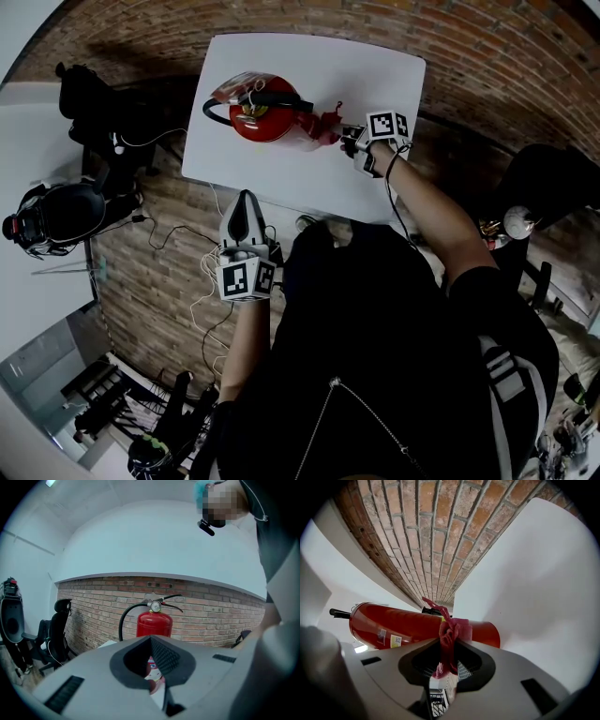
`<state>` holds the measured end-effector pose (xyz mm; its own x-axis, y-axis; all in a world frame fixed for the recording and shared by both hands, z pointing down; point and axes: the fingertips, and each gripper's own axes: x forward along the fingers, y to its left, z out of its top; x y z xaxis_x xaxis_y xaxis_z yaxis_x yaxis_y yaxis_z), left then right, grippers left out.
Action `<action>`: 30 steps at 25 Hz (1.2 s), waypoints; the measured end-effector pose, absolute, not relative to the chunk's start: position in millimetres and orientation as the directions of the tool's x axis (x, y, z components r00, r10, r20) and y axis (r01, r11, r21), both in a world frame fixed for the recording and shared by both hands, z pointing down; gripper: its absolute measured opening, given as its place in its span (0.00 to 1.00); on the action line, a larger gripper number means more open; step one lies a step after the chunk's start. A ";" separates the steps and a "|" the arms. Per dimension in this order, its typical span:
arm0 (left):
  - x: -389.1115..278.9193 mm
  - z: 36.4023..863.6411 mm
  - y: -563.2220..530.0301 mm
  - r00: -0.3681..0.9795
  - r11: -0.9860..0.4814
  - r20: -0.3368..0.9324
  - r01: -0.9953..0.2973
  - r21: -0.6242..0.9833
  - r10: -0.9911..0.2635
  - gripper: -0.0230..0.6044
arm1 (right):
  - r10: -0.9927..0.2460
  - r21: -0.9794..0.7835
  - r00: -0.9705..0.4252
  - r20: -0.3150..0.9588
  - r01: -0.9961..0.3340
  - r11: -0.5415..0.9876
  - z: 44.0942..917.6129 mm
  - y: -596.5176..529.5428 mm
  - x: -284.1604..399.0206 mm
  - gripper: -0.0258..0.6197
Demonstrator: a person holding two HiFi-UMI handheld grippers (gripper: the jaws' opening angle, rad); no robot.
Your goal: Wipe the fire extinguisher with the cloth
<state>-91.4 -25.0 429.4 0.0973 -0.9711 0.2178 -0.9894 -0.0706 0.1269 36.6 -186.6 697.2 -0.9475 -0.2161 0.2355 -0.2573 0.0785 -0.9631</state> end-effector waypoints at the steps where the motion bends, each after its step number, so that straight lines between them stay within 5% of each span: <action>1: -91.1 429.7 -25.2 0.097 -0.070 0.218 -0.989 0.129 -0.971 0.05 | -0.217 -0.964 -0.948 0.231 -0.253 0.081 695.4 -186.7 36.4 0.18; 30: -80.2 426.8 -27.0 0.102 -0.076 0.202 -0.988 0.132 -0.974 0.05 | -0.262 -0.984 -0.963 0.066 -0.106 0.141 610.4 -177.1 39.0 0.18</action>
